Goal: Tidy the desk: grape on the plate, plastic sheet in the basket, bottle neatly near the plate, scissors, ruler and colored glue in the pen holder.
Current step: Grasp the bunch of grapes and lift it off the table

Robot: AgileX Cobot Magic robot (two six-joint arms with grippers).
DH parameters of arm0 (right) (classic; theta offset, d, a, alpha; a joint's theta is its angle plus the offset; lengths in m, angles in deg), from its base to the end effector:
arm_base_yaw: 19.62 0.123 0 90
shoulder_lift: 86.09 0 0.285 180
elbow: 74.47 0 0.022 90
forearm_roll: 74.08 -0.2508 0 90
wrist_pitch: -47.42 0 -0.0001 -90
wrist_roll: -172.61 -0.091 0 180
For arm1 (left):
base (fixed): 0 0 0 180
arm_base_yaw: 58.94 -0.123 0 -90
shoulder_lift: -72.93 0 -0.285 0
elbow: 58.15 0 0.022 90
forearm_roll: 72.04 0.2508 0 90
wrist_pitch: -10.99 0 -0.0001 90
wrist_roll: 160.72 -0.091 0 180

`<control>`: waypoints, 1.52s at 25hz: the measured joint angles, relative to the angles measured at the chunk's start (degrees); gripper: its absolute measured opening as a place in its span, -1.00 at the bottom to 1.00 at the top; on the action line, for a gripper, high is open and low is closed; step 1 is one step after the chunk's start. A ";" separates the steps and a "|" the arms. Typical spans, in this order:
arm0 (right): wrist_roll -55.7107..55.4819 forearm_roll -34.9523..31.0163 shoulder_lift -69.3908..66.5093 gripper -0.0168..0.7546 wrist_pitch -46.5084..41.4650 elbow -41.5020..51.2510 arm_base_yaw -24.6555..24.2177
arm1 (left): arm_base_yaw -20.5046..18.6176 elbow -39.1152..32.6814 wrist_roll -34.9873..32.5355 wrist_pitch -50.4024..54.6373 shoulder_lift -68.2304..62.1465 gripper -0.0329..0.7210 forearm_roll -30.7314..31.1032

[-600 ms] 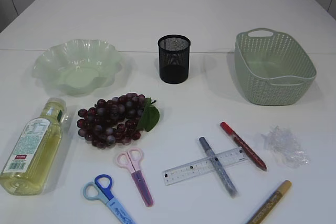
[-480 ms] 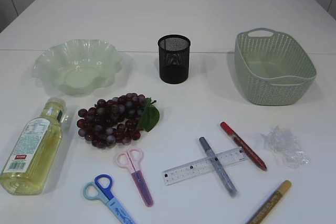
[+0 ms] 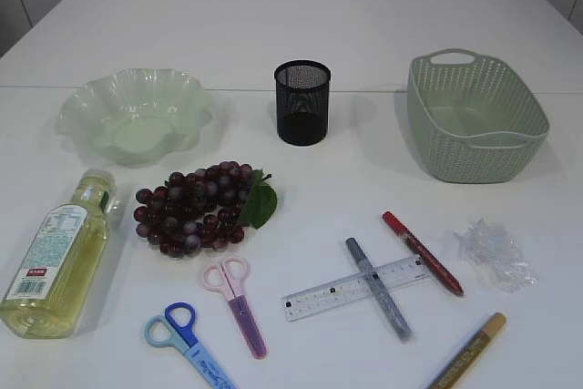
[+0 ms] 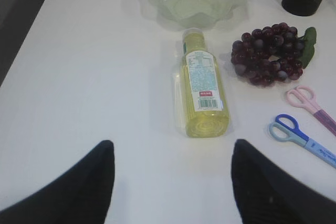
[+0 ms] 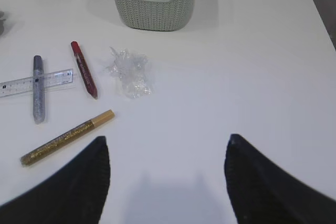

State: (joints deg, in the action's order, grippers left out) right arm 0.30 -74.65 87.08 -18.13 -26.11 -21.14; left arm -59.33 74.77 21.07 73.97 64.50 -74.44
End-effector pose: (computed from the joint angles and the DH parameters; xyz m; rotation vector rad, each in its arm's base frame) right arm -0.0114 0.0011 0.2715 -0.1146 2.1053 -0.0843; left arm -0.0077 -0.0034 0.2815 -0.0361 2.0676 -0.0653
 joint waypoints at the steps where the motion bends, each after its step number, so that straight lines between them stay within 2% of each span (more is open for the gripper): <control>1: 0.00 0.00 0.00 0.42 0.00 0.00 0.00 | 0.00 0.00 0.00 0.00 0.00 0.43 0.00; 24: -0.26 0.00 0.00 0.42 0.17 -0.13 0.00 | 0.00 0.00 0.00 0.00 0.00 0.38 -0.11; 29: -4.54 -0.31 0.00 0.42 4.91 -0.76 0.00 | 0.00 1.00 0.00 -0.65 -1.00 0.38 -1.40; 33: -6.20 -2.18 -0.48 0.42 8.13 -1.28 0.00 | 0.00 3.62 0.00 -3.64 -7.16 0.37 -2.52; 38: -6.47 -5.67 -8.99 0.36 8.35 -4.63 0.00 | 0.00 5.25 0.00 -13.45 -18.43 0.33 -3.95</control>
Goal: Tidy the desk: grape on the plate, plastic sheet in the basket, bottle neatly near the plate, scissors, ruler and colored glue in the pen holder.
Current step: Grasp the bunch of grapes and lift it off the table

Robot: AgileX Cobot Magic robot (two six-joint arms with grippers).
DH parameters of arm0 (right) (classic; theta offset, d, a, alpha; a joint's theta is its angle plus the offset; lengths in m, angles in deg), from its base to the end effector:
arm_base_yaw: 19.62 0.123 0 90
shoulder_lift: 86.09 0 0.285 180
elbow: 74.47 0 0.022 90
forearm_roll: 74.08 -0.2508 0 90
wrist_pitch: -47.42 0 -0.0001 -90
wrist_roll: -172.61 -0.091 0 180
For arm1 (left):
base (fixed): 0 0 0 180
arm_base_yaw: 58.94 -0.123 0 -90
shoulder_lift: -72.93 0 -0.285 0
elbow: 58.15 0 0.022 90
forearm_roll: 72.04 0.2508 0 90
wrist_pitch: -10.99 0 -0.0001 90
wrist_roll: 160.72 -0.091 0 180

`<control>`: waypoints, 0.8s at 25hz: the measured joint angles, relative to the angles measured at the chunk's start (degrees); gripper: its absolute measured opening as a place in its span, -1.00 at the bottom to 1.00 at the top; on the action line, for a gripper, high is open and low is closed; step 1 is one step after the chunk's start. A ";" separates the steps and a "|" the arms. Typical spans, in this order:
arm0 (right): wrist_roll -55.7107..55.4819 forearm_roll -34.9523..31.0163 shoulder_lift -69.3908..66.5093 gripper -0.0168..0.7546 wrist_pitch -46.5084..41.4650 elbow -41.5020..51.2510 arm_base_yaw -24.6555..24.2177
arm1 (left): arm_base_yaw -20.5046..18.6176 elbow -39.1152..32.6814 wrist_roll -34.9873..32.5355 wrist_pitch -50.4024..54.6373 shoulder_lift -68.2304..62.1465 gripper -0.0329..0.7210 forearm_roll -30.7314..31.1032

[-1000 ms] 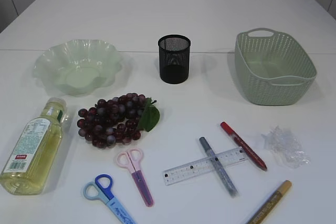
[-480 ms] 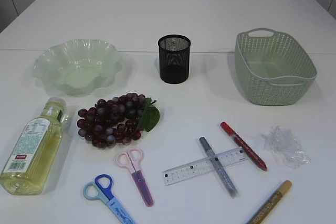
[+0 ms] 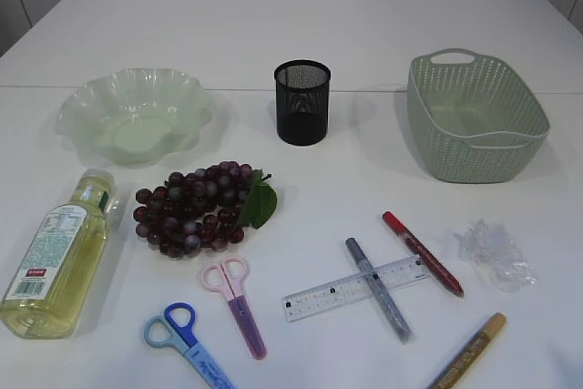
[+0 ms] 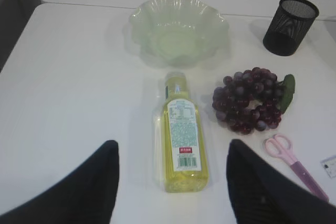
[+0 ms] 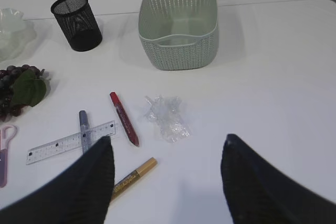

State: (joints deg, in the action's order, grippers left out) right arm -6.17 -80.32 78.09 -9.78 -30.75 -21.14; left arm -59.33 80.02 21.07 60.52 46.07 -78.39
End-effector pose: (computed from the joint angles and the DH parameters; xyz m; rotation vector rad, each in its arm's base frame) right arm 0.0120 0.0080 0.3062 0.0080 2.0341 0.1002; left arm 0.0514 -0.0073 0.3207 -0.0614 2.0607 -0.1465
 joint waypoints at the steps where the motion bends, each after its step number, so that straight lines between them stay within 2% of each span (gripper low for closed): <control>1: -0.04 -0.15 -1.98 0.34 0.10 -0.94 0.00 | 0.00 0.00 0.00 -2.11 -2.27 0.32 -0.88; 6: -0.04 -0.24 -14.13 0.33 0.47 -6.35 0.00 | 0.00 0.48 -0.76 -8.81 -16.96 0.31 -4.46; 9: -0.13 -0.24 -21.13 0.33 0.51 -9.42 0.00 | 0.73 3.45 -3.83 -9.94 -25.62 0.30 -5.97; 13: -0.13 -0.24 -29.36 0.32 -1.24 -13.66 0.00 | 5.89 9.65 -8.31 -10.28 -36.52 0.30 -6.18; 20: -0.13 0.45 -37.26 0.32 -7.12 -17.19 0.00 | 15.00 25.53 -9.58 -6.18 -59.17 0.30 -3.75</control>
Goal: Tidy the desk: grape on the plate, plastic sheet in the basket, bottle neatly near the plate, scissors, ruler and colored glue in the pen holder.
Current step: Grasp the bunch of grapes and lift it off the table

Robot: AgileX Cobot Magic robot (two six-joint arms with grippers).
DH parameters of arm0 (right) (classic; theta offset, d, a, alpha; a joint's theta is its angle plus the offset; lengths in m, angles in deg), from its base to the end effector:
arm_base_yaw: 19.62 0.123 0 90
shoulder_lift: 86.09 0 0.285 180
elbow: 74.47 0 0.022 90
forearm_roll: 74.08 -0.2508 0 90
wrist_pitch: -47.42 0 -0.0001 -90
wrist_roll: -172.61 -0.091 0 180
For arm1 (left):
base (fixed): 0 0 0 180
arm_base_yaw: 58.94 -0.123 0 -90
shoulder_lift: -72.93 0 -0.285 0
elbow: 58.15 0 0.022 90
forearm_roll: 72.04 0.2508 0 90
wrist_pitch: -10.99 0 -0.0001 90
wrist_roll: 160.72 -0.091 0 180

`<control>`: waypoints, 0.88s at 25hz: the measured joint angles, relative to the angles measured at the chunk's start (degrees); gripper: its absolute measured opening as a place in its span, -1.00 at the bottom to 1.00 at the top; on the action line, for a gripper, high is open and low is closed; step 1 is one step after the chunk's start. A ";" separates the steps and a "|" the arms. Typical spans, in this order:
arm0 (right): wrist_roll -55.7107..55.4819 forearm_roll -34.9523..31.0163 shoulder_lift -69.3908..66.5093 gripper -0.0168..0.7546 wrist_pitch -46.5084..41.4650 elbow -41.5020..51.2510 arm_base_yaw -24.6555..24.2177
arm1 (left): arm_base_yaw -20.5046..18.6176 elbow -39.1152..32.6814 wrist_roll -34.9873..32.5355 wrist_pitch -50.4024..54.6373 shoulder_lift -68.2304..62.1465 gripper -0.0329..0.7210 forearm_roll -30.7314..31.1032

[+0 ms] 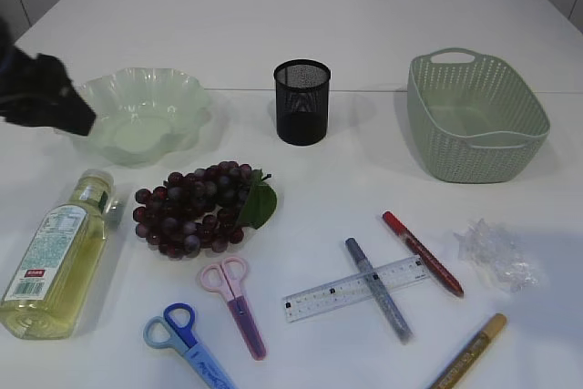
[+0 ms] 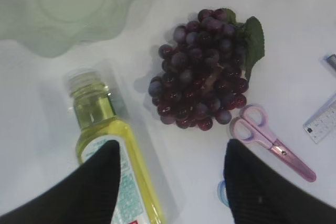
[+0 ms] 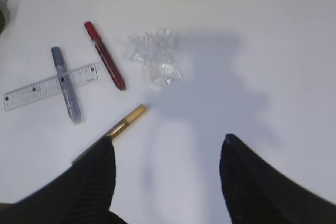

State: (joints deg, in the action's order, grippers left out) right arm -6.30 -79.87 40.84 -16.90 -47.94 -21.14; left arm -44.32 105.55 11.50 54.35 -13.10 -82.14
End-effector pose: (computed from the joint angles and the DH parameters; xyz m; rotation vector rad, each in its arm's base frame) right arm 0.1251 0.0050 0.3445 0.0271 2.5078 0.1136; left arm 0.2695 -0.0816 0.3010 0.3801 2.5149 -0.2510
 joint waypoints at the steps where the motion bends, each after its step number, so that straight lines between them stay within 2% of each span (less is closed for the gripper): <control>1: 0.00 0.13 -0.52 0.32 -1.19 0.00 0.00 | 1.16 2.82 -0.13 1.04 -3.37 0.30 0.61; 7: -0.04 0.42 -1.41 0.32 -4.07 0.00 0.00 | 5.29 17.91 -0.13 9.68 -21.02 0.34 2.74; 12: -0.04 0.50 -1.41 0.32 -4.12 0.00 0.00 | 7.61 26.18 -0.13 11.38 -30.75 0.53 2.94; 16: -0.04 0.50 -1.41 0.32 -4.21 0.00 0.00 | 9.00 28.14 -0.24 11.38 -34.53 0.64 4.65; 22: -0.04 0.50 -1.41 0.32 -4.21 0.00 0.00 | 9.17 28.23 -1.20 11.28 -38.15 0.67 5.58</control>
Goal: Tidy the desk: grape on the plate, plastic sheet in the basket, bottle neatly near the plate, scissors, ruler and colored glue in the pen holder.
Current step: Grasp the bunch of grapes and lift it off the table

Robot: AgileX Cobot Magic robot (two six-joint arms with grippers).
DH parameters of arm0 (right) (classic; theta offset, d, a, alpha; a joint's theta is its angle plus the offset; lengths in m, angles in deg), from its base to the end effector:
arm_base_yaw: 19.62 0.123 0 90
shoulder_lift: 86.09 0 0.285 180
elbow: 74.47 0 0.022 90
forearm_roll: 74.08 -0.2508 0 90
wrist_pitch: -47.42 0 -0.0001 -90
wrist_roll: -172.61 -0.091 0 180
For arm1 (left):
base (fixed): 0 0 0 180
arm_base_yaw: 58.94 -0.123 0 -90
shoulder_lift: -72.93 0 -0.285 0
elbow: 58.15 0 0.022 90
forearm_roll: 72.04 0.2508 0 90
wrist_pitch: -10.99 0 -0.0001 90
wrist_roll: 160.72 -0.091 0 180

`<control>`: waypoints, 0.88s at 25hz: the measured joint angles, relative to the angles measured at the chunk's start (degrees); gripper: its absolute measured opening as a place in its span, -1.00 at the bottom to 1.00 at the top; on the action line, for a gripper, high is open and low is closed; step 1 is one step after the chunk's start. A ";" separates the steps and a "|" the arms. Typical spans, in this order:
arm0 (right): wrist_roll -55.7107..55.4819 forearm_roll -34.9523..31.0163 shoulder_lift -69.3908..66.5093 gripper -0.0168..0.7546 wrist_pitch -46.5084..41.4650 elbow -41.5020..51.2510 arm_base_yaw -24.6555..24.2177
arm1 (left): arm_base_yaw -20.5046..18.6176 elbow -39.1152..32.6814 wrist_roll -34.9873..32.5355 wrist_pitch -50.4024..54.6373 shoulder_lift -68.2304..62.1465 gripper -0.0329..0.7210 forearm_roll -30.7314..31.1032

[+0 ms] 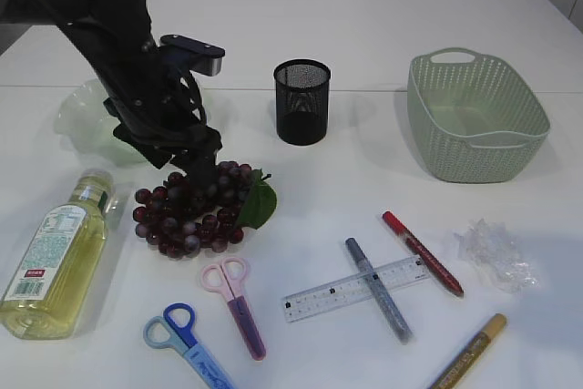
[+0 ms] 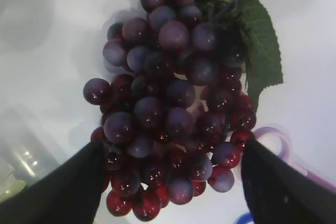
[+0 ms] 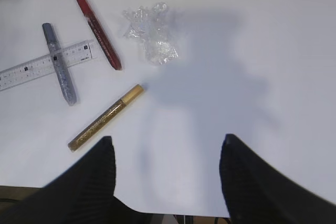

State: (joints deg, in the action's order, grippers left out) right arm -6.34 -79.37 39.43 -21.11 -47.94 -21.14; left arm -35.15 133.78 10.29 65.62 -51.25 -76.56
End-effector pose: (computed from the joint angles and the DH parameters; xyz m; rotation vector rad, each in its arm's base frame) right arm 0.1249 0.0045 0.3378 0.0243 2.6062 0.1081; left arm 0.3831 -0.1753 0.1957 0.7702 2.8167 -0.1440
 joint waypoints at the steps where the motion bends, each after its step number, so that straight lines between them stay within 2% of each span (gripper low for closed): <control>1: 0.00 -0.10 0.00 0.32 0.00 0.00 0.00 | 0.00 0.00 0.00 -0.38 -0.42 0.67 0.30; 22: -0.09 -1.81 0.00 0.32 0.85 0.00 0.00 | 0.00 0.21 -0.22 -7.06 -8.47 0.66 3.35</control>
State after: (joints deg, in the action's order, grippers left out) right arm -6.43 -81.17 39.43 -20.26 -47.94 -21.14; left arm -35.15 133.99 10.07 58.56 -59.72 -73.20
